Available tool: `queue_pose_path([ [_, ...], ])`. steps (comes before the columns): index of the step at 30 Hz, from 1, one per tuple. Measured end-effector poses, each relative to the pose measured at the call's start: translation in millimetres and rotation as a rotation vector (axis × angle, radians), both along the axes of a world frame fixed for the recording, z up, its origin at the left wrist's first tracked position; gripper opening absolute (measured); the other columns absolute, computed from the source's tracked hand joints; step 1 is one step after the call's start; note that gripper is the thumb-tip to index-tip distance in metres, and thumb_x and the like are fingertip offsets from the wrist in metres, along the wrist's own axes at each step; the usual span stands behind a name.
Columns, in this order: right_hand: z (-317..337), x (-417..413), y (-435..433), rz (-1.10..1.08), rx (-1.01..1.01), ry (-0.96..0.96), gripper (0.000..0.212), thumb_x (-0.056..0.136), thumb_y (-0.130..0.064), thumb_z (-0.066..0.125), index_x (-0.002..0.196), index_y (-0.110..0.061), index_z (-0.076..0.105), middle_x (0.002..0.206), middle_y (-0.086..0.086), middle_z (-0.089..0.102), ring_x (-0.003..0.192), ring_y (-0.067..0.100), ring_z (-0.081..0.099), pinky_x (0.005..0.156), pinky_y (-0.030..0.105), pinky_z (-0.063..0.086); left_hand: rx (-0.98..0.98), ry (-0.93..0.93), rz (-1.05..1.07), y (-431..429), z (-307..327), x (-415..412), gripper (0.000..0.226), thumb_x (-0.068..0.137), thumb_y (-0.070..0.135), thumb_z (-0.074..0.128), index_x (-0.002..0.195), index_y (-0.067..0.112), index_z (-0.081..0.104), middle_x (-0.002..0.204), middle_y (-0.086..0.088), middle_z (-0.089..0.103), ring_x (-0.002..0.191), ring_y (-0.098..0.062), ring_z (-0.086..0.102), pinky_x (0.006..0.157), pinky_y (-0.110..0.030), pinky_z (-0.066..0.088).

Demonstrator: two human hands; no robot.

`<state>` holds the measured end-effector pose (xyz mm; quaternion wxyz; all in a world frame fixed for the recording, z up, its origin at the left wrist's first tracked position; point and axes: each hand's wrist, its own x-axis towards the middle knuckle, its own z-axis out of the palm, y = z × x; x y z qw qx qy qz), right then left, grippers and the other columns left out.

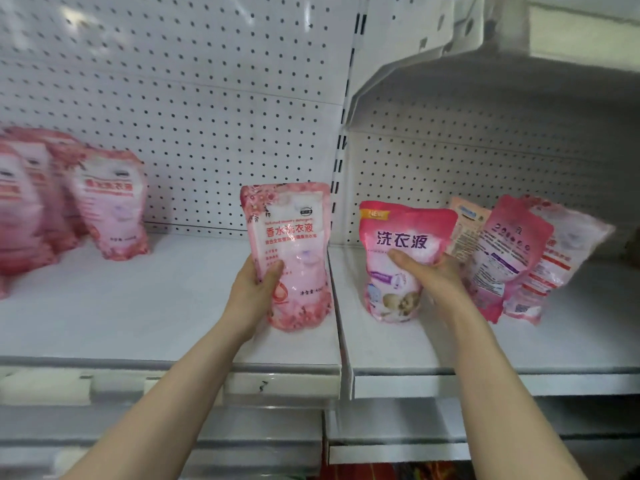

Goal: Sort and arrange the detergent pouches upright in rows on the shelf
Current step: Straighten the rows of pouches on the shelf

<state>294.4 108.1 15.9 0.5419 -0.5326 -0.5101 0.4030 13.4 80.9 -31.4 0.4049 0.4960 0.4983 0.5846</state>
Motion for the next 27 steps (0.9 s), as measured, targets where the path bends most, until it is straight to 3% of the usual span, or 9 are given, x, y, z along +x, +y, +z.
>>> queue_pose_path([
  [1, 0, -6, -1, -0.006, 0.036, 0.018, 0.036, 0.071, -0.022, 0.084, 0.101, -0.023, 0.064, 0.08, -0.013, 0.075, 0.07, -0.002, 0.072, 0.054, 0.017, 0.054, 0.001, -0.018, 0.011, -3, 0, -3, 0.016, 0.095, 0.03, 0.056, 0.11, 0.026, 0.059, 0.106, -0.001, 0.072, 0.096, -0.02, 0.07, 0.087, -0.049, 0.056],
  [3, 2, -22, -6, -0.055, 0.077, 0.036, 0.028, 0.074, -0.02, 0.084, 0.095, -0.022, 0.065, 0.077, -0.011, 0.076, 0.071, 0.003, 0.073, 0.062, 0.024, 0.058, 0.001, -0.04, 0.034, -12, 1, -10, 0.012, 0.096, 0.025, 0.055, 0.107, 0.026, 0.059, 0.106, -0.002, 0.072, 0.095, -0.02, 0.07, 0.087, -0.046, 0.056],
  [6, 6, -47, -14, -0.126, 0.116, 0.061, 0.031, 0.07, -0.022, 0.087, 0.095, -0.022, 0.069, 0.088, -0.002, 0.077, 0.079, 0.014, 0.076, 0.076, 0.037, 0.061, 0.018, -0.085, 0.077, -30, 7, -28, 0.011, 0.096, 0.019, 0.054, 0.103, 0.026, 0.059, 0.106, -0.004, 0.071, 0.094, -0.02, 0.07, 0.081, -0.04, 0.058],
  [10, 20, -94, -35, -0.104, 0.129, 0.166, 0.031, 0.067, -0.022, 0.089, 0.091, -0.024, 0.07, 0.085, -0.004, 0.077, 0.079, 0.015, 0.076, 0.078, 0.039, 0.06, 0.056, -0.165, 0.149, -58, 16, -69, 0.012, 0.097, 0.017, 0.053, 0.106, 0.02, 0.059, 0.1, -0.003, 0.071, 0.081, -0.016, 0.069, 0.056, -0.021, 0.054],
  [13, 26, -141, -56, -0.074, 0.125, 0.282, 0.036, 0.067, -0.019, 0.089, 0.098, -0.017, 0.071, 0.089, 0.001, 0.078, 0.083, 0.02, 0.076, 0.082, 0.046, 0.06, 0.078, -0.177, 0.203, -79, 18, -111, 0.012, 0.096, 0.017, 0.053, 0.107, 0.017, 0.06, 0.095, -0.004, 0.071, 0.074, -0.014, 0.067, 0.049, -0.017, 0.05],
  [16, 27, -194, -79, -0.006, 0.085, 0.344, 0.043, 0.069, -0.018, 0.087, 0.107, -0.012, 0.068, 0.095, 0.005, 0.078, 0.087, 0.021, 0.076, 0.083, 0.047, 0.06, 0.086, -0.151, 0.253, -101, 15, -158, 0.008, 0.096, 0.015, 0.054, 0.095, 0.022, 0.059, 0.084, -0.001, 0.068, 0.062, -0.006, 0.064, 0.045, -0.015, 0.046],
  [18, 25, -233, -92, 0.033, 0.063, 0.346, 0.043, 0.07, -0.019, 0.086, 0.109, -0.013, 0.068, 0.096, 0.005, 0.078, 0.087, 0.021, 0.076, 0.083, 0.045, 0.06, 0.07, -0.153, 0.273, -115, 14, -191, 0.01, 0.095, 0.014, 0.055, 0.094, 0.023, 0.059, 0.088, -0.002, 0.069, 0.069, -0.011, 0.067, 0.052, -0.02, 0.051],
  [22, 17, -312, -112, 0.095, 0.041, 0.338, 0.033, 0.071, -0.018, 0.086, 0.101, -0.014, 0.071, 0.09, 0.005, 0.078, 0.083, 0.022, 0.076, 0.078, 0.042, 0.061, 0.058, -0.164, 0.291, -141, 14, -259, 0.015, 0.094, 0.015, 0.057, 0.104, 0.025, 0.061, 0.104, -0.003, 0.072, 0.094, -0.02, 0.07, 0.081, -0.038, 0.056],
  [27, 4, -397, -134, 0.128, 0.002, 0.368, 0.036, 0.071, -0.018, 0.086, 0.103, -0.012, 0.07, 0.093, 0.009, 0.078, 0.083, 0.025, 0.076, 0.076, 0.043, 0.061, 0.069, -0.149, 0.294, -173, 11, -338, 0.013, 0.095, 0.016, 0.056, 0.103, 0.024, 0.062, 0.103, -0.003, 0.073, 0.091, -0.019, 0.071, 0.072, -0.033, 0.057],
])
